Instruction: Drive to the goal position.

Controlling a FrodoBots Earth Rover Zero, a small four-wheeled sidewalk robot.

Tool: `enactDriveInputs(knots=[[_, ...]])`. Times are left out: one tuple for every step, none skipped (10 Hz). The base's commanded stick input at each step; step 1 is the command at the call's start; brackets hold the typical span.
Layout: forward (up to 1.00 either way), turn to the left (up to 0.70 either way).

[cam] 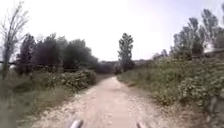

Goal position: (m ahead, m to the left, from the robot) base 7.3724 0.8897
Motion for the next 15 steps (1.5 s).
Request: enactDriveInputs(knots=[[0.85, 0.0], [0.85, 0.0], [0.85, 0.0], [0.85, 0.0], [0.85, 0.0], [0.85, 0.0], [0.85, 0.0], [0.85, 0.0], [0.85, 0.0], [0.85, 0.0], [0.85, 0.0], [0.85, 0.0], [0.85, 0.0], [0.85, 0.0], [0.85, -0.1]])
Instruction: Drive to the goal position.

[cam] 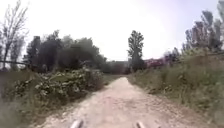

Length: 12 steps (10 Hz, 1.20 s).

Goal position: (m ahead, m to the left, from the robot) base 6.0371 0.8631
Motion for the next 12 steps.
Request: enactDriveInputs(knots=[[0.85, -0.34], [0.85, -0.27], [0.85, -0.1], [0.85, 0.0], [0.85, -0.22], [0.85, -0.2], [0.85, -0.09], [0.85, 0.0], [0.85, 0.0], [0.85, 0.0], [0.85, 0.0], [0.85, 0.0]])
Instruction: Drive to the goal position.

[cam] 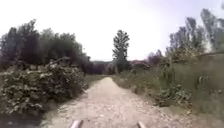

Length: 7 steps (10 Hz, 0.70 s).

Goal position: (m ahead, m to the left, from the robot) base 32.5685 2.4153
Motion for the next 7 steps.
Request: enactDriveInputs(knots=[[0.85, 0.0], [0.85, 0.0], [0.85, 0.0], [0.85, 0.0], [0.85, 0.0], [0.85, 0.0], [0.85, 0.0]])
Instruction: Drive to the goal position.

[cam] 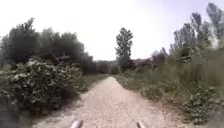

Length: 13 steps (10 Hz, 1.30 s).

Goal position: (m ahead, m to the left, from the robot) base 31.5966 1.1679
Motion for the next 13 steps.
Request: enactDriveInputs(knots=[[0.85, 0.0], [0.85, 0.0], [0.85, 0.0], [0.85, 0.0], [0.85, 0.0], [0.85, 0.0], [0.85, -0.34], [0.85, -0.33], [0.85, -0.25], [0.85, -0.09], [0.85, 0.0], [0.85, -0.34], [0.85, -0.34]])
